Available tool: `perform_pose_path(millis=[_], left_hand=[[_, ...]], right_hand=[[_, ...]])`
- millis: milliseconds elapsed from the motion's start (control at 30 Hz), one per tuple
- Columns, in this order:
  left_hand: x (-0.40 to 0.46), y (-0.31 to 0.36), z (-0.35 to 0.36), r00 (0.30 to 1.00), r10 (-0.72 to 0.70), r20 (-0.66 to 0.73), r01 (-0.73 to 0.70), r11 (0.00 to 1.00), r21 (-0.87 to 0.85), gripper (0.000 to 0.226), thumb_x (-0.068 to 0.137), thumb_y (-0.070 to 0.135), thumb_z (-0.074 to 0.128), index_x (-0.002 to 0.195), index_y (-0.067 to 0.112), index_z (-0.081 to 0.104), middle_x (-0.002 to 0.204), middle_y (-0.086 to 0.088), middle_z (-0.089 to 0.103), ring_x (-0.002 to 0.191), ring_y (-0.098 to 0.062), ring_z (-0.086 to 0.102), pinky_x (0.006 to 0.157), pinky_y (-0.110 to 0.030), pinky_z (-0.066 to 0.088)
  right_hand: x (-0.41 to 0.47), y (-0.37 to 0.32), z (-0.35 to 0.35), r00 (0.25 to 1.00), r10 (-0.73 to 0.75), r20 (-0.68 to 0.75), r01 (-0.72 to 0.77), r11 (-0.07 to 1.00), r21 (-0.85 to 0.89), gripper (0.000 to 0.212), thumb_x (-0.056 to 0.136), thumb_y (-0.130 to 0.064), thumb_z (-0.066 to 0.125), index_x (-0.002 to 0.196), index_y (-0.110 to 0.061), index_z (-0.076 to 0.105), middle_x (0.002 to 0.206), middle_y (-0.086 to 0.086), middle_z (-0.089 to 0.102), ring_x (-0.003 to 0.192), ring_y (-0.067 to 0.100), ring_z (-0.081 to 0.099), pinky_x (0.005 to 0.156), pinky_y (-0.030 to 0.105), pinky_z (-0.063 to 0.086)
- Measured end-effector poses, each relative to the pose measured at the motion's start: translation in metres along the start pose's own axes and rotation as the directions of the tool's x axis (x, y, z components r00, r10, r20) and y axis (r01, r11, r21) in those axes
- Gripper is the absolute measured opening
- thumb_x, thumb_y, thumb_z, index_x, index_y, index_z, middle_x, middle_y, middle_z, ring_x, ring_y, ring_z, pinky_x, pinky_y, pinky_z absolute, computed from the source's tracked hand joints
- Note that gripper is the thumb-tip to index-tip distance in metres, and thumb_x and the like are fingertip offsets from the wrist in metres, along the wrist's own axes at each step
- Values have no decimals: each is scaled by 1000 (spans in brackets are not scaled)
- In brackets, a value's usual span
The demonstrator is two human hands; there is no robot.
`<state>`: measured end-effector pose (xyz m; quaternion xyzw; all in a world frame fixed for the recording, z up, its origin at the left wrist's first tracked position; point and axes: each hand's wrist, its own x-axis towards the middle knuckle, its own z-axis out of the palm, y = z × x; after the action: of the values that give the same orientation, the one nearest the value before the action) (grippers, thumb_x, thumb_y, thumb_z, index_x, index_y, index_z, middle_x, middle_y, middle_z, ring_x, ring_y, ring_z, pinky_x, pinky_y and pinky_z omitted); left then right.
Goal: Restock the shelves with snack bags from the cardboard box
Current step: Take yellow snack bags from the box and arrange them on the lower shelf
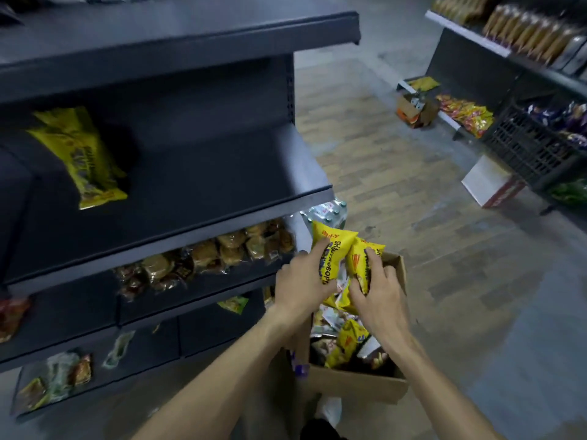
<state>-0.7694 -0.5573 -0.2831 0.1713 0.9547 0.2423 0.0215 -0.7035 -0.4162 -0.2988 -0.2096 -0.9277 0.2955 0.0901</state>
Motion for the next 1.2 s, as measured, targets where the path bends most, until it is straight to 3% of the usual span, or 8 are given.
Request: perform_pose_path(millis=[200, 333, 500, 733, 867, 1000, 1200], left_hand=[[-53, -49, -113, 955, 11, -295, 8, 998, 61, 78, 74, 50, 65, 143, 42, 29, 100, 0, 62, 87, -30, 65, 66, -40, 52], [-94, -86, -188, 901, -6, -434, 48, 995, 85, 80, 75, 51, 68, 145, 40, 31, 93, 2, 57, 80, -28, 64, 66, -40, 51], [-142, -122, -248, 838, -27, -545, 90, 992, 88, 78, 76, 51, 69, 144, 38, 32, 94, 4, 59, 76, -22, 61, 64, -36, 49], [-170, -158, -261, 834, -89, -544, 174, 979, 106, 79, 77, 55, 68, 145, 39, 29, 94, 3, 59, 78, -22, 63, 63, -34, 49], [-169, -172, -255, 841, -137, -523, 210, 974, 82, 79, 78, 55, 68, 145, 38, 29, 92, 3, 58, 76, -22, 63, 63, -36, 53], [-156, -186, -246, 838, -165, -520, 244, 966, 86, 78, 78, 56, 68, 144, 37, 31, 88, 5, 56, 73, -21, 62, 59, -32, 47], [-101, -216, -237, 822, -191, -537, 309, 941, 138, 79, 78, 57, 68, 145, 36, 30, 96, 3, 57, 73, -24, 64, 58, -32, 44]], right_hand=[[-37, -126, -1, 975, -213, -65, 218, 971, 99, 66, 90, -33, 60, 149, -28, 31, 122, 13, 52, 109, 35, 54, 84, 42, 45], [-71, -206, 1, 922, -357, -150, 378, 912, 157, 66, 88, -33, 59, 147, -30, 31, 110, 8, 50, 100, 33, 54, 81, 44, 48], [-110, -272, 5, 848, -477, -230, 515, 845, 145, 65, 89, -33, 59, 147, -33, 29, 101, 2, 43, 83, 23, 50, 67, 36, 44], [-136, -299, 32, 839, -515, -174, 539, 831, 138, 63, 91, -33, 57, 147, -31, 28, 99, 2, 42, 80, 21, 50, 61, 30, 38], [-130, -300, 47, 841, -528, -121, 539, 837, 95, 62, 93, -36, 56, 147, -31, 26, 99, 1, 43, 75, 17, 51, 51, 19, 32], [-113, -301, 65, 845, -529, -79, 535, 837, 113, 62, 93, -36, 56, 147, -31, 26, 98, 1, 43, 75, 18, 53, 57, 26, 41], [-63, -303, 96, 843, -538, -19, 536, 836, 119, 61, 93, -36, 55, 146, -33, 26, 105, 1, 44, 78, 18, 50, 63, 27, 37]])
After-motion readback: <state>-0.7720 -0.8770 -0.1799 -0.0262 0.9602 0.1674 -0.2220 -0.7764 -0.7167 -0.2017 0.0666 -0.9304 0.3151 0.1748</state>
